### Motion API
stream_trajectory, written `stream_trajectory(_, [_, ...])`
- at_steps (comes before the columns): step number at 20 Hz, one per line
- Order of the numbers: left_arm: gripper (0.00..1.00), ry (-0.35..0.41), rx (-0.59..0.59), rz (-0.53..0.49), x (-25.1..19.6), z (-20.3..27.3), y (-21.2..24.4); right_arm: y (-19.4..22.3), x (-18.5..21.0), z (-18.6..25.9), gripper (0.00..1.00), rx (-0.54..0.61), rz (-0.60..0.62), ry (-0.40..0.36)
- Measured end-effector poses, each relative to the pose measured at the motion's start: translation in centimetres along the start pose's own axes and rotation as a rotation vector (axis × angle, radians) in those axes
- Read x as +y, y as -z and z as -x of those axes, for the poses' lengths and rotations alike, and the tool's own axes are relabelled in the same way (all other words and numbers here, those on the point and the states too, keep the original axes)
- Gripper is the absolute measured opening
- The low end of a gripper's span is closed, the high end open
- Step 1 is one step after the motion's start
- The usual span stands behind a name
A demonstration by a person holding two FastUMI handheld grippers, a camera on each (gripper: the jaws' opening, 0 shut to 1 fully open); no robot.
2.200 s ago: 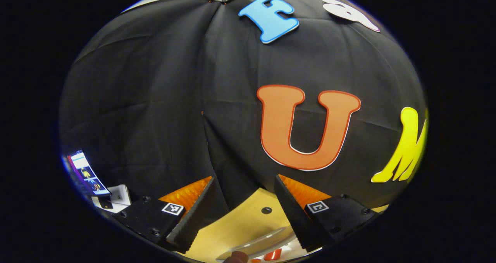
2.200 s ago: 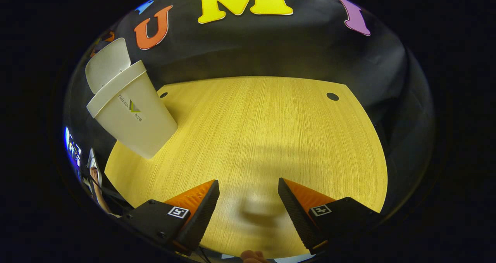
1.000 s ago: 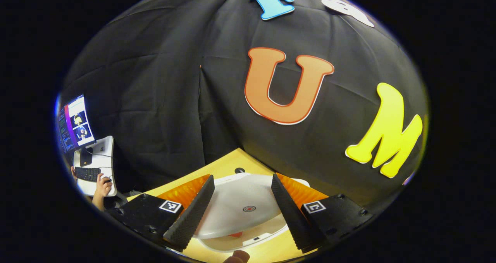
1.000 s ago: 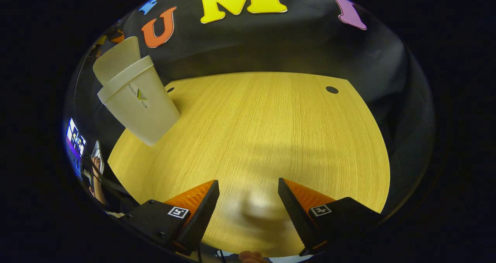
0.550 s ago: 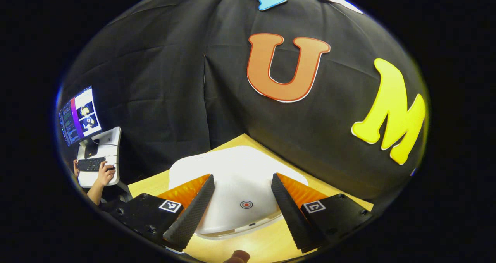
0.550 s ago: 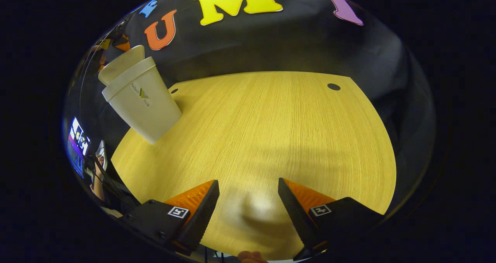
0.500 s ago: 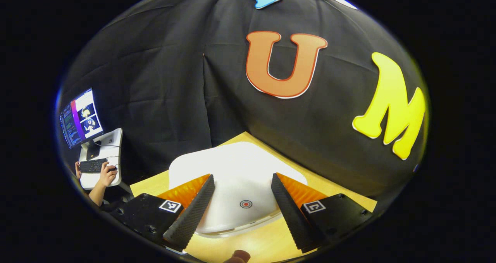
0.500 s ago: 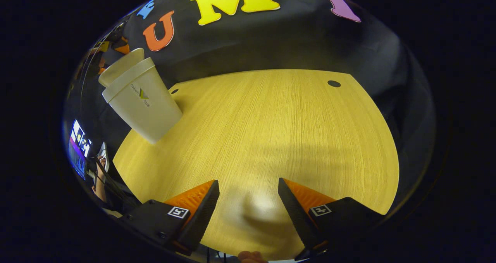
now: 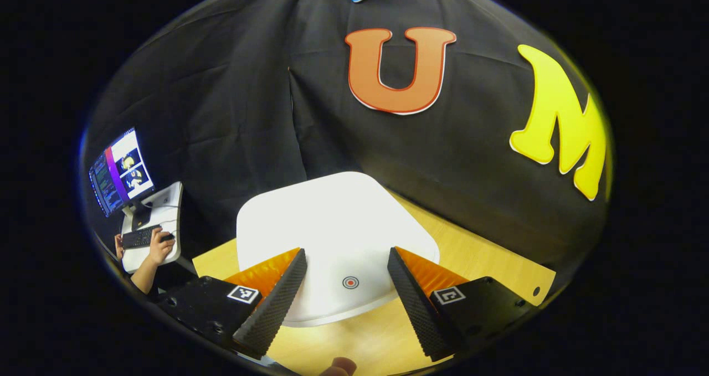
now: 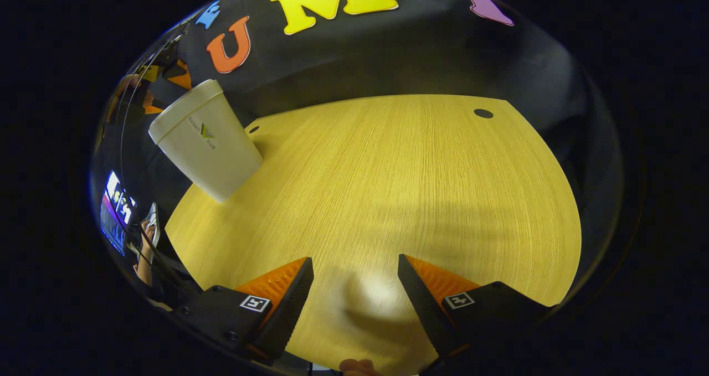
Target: Press the lid of the desktop garbage bin to open it, pick up the crumpled paper on the desktop and throw it into the bin, then pick up the pop can on the desktop and drop it into the bin, and finally close the garbage bin lid.
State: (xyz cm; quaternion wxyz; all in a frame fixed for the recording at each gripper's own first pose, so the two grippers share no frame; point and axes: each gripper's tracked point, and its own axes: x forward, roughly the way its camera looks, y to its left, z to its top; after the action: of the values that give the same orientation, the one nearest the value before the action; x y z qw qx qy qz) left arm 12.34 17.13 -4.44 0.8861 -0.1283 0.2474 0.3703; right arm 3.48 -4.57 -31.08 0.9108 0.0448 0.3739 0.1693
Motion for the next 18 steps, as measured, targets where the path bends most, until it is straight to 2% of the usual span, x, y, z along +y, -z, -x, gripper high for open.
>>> stream_trajectory(3, [0.98,0.005,0.001,-0.029,-0.4,-0.4,0.3,0.6,-0.1,-0.2,0.98,0.01,-0.013,-0.008])
stream_trajectory(6, [0.99,0.036,0.017,0.06,-1.2,-0.6,0.7,0.8,0.0,-0.3,0.98,0.024,-0.025,-0.014])
stream_trajectory(11, [0.99,0.022,-0.047,-0.001,-0.5,-0.5,0.1,-0.4,0.6,-0.2,0.98,0.003,0.029,-0.008])
stream_trajectory(13, [0.99,0.031,-0.066,-0.007,-0.7,-0.6,0.0,-1.4,1.0,0.2,0.98,-0.019,0.049,-0.007])
stream_trajectory(14, [0.99,0.041,-0.068,-0.011,-0.7,-0.5,0.0,-1.9,1.2,0.5,0.94,-0.033,0.057,-0.003])
stream_trajectory(18, [0.99,0.094,-0.055,-0.039,-1.1,0.0,0.0,-5.1,1.7,2.4,0.98,-0.111,0.057,0.046])
